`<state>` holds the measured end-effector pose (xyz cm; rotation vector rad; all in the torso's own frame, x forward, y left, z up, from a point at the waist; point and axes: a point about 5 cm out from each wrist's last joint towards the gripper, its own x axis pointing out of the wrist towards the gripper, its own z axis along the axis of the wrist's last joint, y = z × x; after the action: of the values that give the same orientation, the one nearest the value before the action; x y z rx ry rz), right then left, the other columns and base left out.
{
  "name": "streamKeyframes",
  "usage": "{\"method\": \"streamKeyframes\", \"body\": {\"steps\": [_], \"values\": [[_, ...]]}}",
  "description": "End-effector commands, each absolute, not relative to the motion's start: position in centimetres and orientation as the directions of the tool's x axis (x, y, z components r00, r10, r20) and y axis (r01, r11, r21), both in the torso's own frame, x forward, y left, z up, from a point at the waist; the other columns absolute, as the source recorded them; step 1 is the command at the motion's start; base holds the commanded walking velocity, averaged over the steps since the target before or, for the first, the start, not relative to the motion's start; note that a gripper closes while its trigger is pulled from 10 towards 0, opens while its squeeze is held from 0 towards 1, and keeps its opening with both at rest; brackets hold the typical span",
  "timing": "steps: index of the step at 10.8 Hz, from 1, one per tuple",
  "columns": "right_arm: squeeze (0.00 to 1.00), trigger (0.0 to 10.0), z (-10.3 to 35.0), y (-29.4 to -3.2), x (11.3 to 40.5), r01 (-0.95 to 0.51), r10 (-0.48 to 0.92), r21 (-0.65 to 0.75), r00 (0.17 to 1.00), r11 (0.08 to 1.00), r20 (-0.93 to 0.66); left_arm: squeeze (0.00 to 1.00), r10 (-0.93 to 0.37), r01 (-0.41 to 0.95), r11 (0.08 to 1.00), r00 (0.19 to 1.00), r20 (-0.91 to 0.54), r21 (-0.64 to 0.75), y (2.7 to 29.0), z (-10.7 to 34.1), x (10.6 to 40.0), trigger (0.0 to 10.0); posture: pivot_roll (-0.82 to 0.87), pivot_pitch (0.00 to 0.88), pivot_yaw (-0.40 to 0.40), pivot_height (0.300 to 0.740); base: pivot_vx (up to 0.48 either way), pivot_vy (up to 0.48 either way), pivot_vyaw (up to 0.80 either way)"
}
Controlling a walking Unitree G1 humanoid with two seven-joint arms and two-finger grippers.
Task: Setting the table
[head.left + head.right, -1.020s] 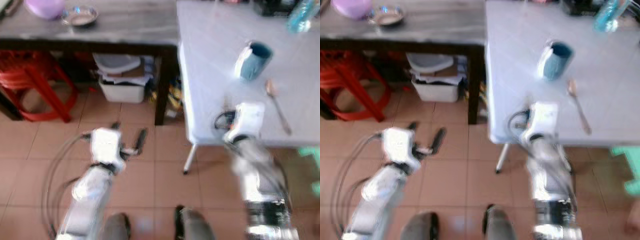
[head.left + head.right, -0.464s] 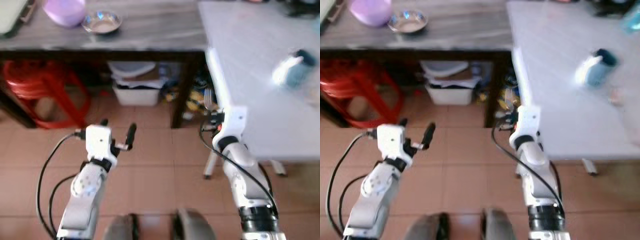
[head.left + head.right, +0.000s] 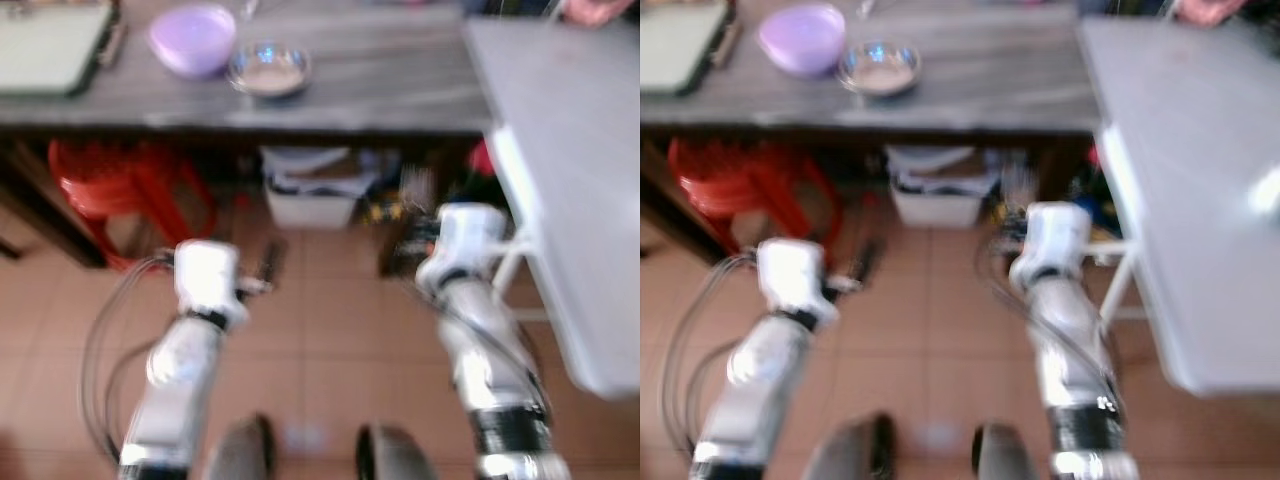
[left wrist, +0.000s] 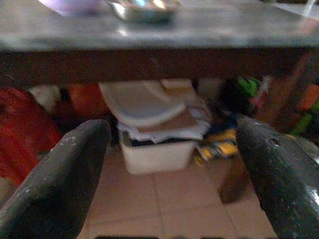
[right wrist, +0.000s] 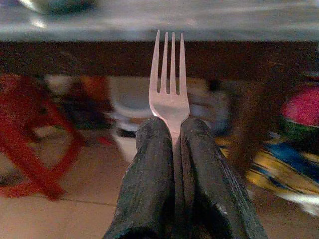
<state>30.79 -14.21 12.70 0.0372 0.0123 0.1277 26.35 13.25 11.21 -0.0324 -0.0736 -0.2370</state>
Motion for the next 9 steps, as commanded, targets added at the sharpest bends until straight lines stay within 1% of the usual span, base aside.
{"method": "streamKeyframes", "body": {"steps": [1,3,4,6,7,9], "values": [[0.0,10.0,12.5,-15.3,30.8,-0.086,0.087,0.038,0.996,0.996,-0.014,0.0,-0.255,0.258,0.966,0.963,0.084,-0.022,12.4,11.3,26.3,10.0,-0.05,0.186,0.0,0.74,0.409,0.247,0.0],[0.0,10.0,12.5,-14.8,30.6,-0.116,0.118,0.086,0.993,0.99,-0.022,0.0,-0.257,0.259,0.966,0.961,0.102,-0.008,12.1,11.6,26.2,10.0,-0.04,0.185,-0.002,0.74,0.469,0.0,0.0],[0.0,10.0,12.8,-15.1,30.6,-0.095,0.096,0.061,0.995,0.994,-0.003,0.0,-0.272,0.271,0.962,0.956,0.11,0.019,11.8,11.6,26.0,10.0,-0.04,0.183,-0.004,0.74,0.439,0.0,0.0],[0.0,10.0,13.9,-16.4,30.5,-0.025,0.026,-0.005,0.997,1.0,0.071,0.0,-0.276,0.278,0.961,0.954,0.12,0.003,11.6,11.7,25.6,10.0,-0.04,0.181,-0.005,0.74,0.439,0.0,0.0],[0.0,10.0,14.8,-17.6,30.3,0.041,-0.035,-0.051,0.993,0.998,0.113,0.0,-0.283,0.283,0.959,0.951,0.122,0.015,11.5,11.8,25.2,10.0,-0.05,0.183,-0.013,0.74,0.424,0.0,0.0],[0.0,10.0,15.3,-18.6,29.7,0.123,-0.106,-0.102,0.983,0.987,0.151,0.0,-0.265,0.265,0.964,0.955,0.13,0.019,12.1,12.0,24.8,10.0,-0.05,0.182,-0.016,0.74,0.426,0.0,0.0]]}}
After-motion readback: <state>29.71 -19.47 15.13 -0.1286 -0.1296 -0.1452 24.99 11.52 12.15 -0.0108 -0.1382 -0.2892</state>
